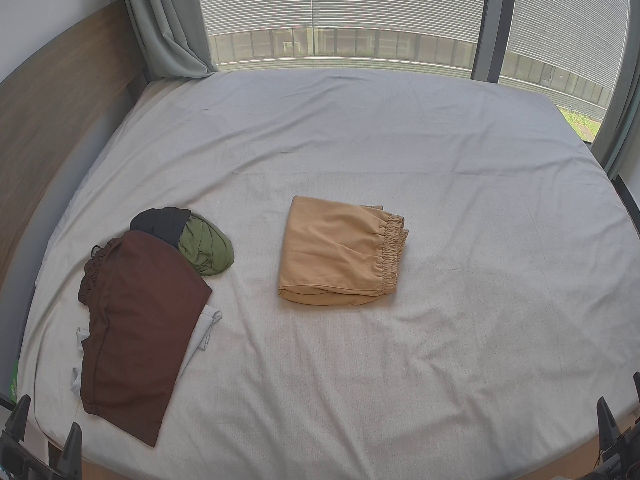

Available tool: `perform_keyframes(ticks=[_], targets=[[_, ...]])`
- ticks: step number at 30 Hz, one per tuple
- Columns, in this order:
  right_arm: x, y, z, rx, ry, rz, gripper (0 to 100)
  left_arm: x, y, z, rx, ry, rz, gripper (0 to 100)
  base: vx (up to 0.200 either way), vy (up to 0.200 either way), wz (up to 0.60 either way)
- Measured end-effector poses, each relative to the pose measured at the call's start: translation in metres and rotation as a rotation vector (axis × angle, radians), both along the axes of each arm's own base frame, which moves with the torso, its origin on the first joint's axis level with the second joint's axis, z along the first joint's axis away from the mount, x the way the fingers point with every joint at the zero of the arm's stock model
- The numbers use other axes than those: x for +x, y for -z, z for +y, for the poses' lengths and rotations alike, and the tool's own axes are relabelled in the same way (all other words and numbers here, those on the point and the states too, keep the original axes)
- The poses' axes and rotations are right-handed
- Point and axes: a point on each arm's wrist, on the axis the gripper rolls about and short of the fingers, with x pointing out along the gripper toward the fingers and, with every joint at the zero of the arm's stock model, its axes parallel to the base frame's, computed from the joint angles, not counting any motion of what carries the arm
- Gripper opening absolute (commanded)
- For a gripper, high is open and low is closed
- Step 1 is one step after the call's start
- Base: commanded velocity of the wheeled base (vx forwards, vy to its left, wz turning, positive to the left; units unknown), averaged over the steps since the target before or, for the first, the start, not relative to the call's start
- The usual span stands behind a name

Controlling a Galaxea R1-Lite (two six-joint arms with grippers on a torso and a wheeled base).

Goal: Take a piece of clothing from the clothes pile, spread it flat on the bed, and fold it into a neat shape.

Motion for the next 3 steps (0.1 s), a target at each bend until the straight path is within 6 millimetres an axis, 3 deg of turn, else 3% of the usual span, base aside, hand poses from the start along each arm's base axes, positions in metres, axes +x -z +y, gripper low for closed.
perform_keyframes(ticks=[3], targets=[[0.0000, 0.0000, 0.0000, 0.000, 0.000, 0.000, 100, 0.0000, 0.0000, 0.0000, 0.000, 0.000, 0.000, 100, 0.000, 0.000, 0.00]])
